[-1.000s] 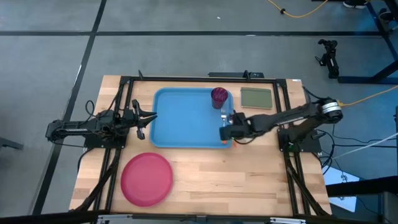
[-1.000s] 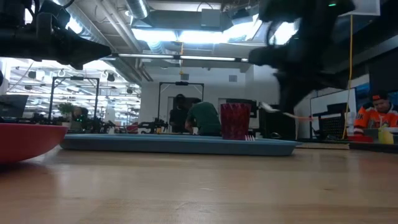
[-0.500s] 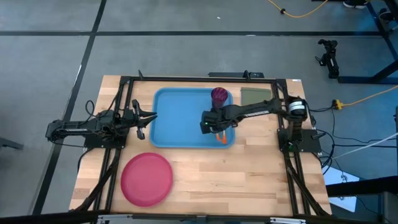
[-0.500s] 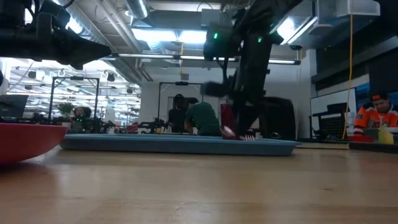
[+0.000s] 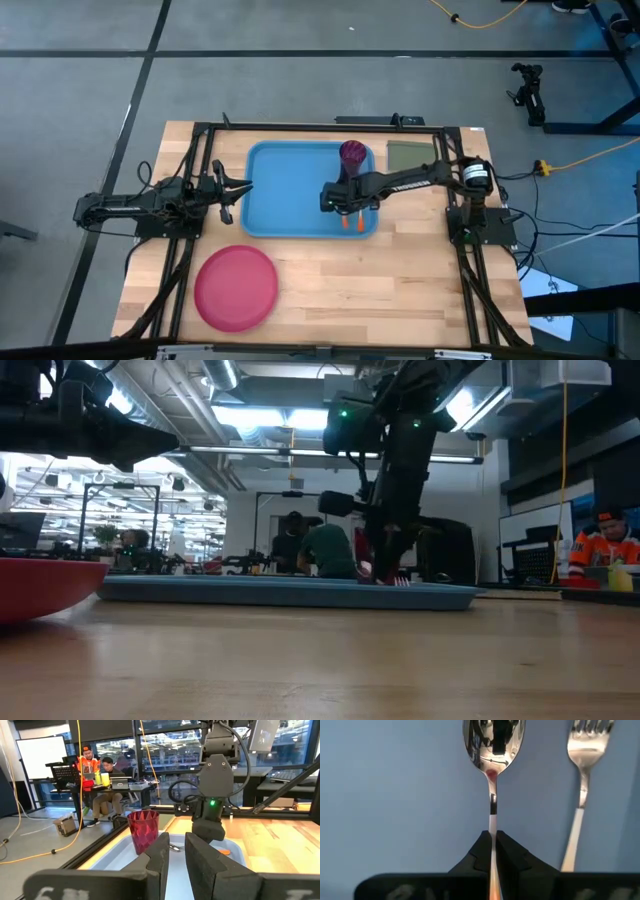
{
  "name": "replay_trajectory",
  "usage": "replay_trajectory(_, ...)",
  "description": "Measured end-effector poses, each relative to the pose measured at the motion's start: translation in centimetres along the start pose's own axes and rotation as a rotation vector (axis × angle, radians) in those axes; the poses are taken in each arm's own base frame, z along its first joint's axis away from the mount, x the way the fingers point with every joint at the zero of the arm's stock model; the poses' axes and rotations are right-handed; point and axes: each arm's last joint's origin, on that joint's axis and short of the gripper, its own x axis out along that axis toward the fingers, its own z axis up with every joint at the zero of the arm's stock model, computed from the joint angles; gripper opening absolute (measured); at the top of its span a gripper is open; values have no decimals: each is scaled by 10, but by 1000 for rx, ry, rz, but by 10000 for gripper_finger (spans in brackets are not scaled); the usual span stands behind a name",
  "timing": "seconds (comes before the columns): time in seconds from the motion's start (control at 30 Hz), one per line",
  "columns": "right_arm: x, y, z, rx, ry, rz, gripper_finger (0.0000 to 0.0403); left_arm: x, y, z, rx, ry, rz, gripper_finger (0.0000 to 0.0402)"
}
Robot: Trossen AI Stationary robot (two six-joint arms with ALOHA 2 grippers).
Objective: Pick and place plate/cup/fork/spoon on tray
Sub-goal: Put the orange spoon to the left of the orange fork on the blue tray
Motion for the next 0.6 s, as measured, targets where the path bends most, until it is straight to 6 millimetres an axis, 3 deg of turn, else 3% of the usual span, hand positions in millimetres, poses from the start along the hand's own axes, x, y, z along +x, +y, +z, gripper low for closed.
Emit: replay_trajectory(0.6,7,-11,-6,-17,9,-54,36,0,0,0,0,0,0,55)
